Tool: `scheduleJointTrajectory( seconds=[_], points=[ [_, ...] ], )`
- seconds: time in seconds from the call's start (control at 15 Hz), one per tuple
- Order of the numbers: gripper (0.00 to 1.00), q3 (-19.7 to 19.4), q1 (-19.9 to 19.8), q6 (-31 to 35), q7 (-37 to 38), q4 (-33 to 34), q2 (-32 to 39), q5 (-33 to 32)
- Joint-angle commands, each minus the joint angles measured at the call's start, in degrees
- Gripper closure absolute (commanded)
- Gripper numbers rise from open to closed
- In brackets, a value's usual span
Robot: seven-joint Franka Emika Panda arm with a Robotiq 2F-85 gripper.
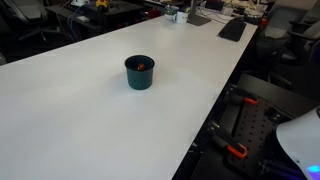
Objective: Move the mug forwards then take the marker out of the mug.
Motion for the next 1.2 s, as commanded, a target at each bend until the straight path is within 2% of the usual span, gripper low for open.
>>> scheduleJointTrajectory(
  seconds=[0.0, 0.33, 0.6, 0.73, 0.93, 1.0, 1.13],
  points=[
    [0.0, -0.1, -3.9, 9.4, 6.0, 1.8, 4.6, -2.9],
    [0.0, 1.7, -12.8, 23.4, 15.9, 8.6, 14.0, -6.4],
    [0.0, 3.6, -17.6, 26.1, 25.6, 16.4, 24.6, -8.1],
    [0.0, 2.8, -16.7, 24.7, 29.3, 20.6, 29.7, -8.5],
    [0.0, -0.6, -11.9, 21.4, 29.9, 26.3, 36.8, -4.2],
    [0.0, -1.7, -9.9, 20.2, 28.3, 28.0, 39.0, -1.0],
    [0.0, -3.2, -6.4, 18.1, 20.9, 31.0, 42.8, 10.5]
  ],
)
